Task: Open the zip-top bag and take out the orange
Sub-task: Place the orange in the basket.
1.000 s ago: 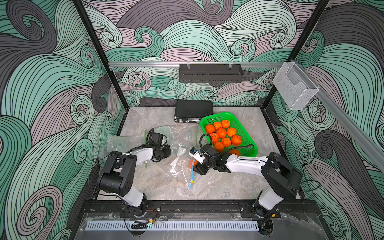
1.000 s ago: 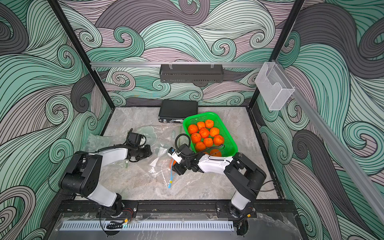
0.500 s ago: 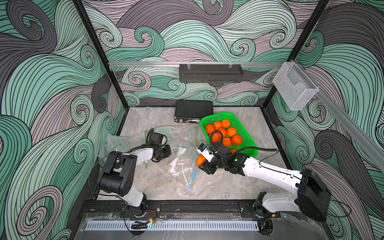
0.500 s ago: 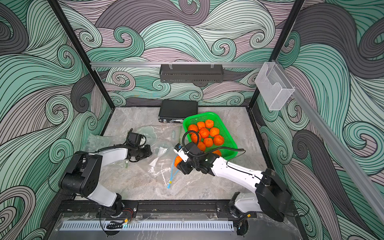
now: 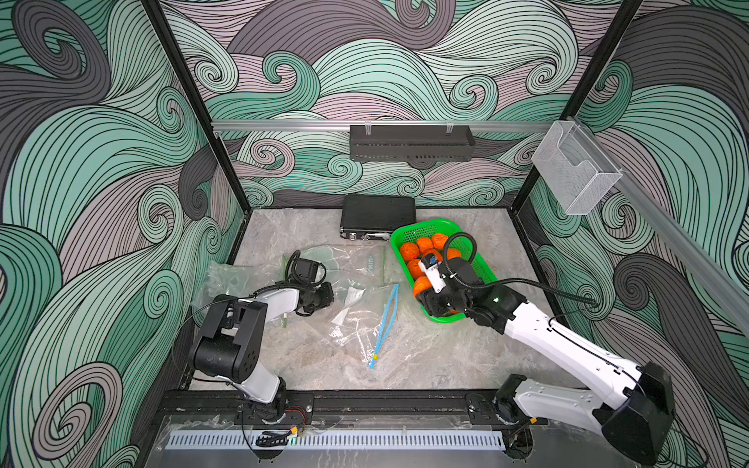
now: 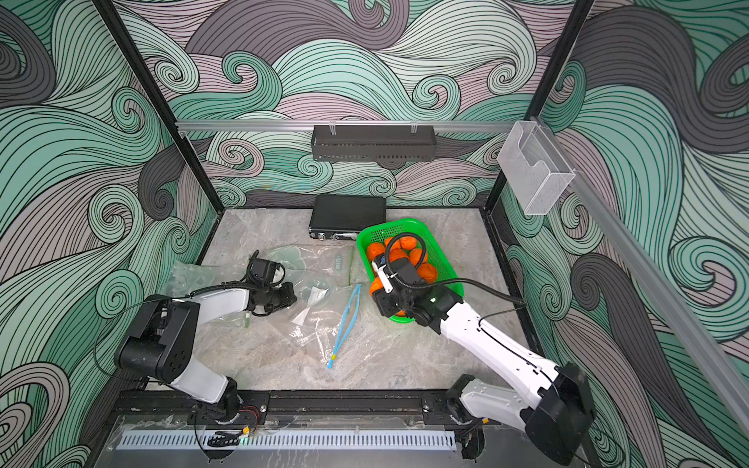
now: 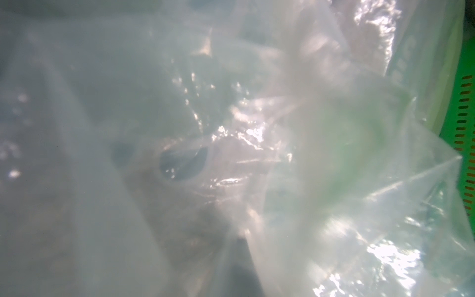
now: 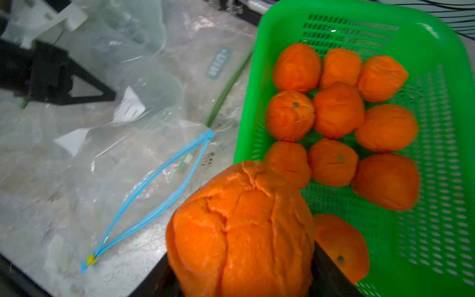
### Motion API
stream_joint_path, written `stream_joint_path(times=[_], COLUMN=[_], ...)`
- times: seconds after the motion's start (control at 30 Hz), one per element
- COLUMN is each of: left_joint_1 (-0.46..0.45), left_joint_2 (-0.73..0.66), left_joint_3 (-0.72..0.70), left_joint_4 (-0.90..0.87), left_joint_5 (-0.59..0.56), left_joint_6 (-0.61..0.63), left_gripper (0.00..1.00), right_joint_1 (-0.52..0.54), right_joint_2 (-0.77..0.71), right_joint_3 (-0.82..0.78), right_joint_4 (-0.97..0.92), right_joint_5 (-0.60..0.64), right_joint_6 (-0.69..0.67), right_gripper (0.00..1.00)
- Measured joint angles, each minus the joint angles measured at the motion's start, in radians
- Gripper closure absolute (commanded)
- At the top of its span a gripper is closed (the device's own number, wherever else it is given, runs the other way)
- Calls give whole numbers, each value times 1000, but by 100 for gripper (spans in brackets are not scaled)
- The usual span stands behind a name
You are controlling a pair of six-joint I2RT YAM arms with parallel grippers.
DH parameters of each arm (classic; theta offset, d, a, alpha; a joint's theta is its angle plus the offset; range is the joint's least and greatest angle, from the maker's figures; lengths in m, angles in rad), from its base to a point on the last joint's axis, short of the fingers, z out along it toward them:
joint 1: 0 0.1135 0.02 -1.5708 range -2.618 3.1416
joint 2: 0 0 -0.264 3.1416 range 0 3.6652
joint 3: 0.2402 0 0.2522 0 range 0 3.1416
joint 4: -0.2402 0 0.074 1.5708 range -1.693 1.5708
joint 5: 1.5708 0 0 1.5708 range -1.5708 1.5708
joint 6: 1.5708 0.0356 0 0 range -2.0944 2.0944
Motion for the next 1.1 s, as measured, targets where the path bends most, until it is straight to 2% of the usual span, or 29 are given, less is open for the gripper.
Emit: stream_joint_path(times=[0.23,0.53,1.1], left_joint_1=[0,0,0], left_joint_2=[0,0,0], left_joint_3=[0,0,0], left_joint_4=[0,0,0], left_joint_5=[0,0,3], left_joint_6=[0,0,0], left_gripper=[100,100,100], right_joint_1=[-162,-319,-396], right_joint_2=[77,179,251], right_joint_3=[43,10,-55], right_joint_4=[-82,-100,-106], right_joint_5=[143,150,127], right_joint_6=[40,121,242], right_gripper=[41,41,27])
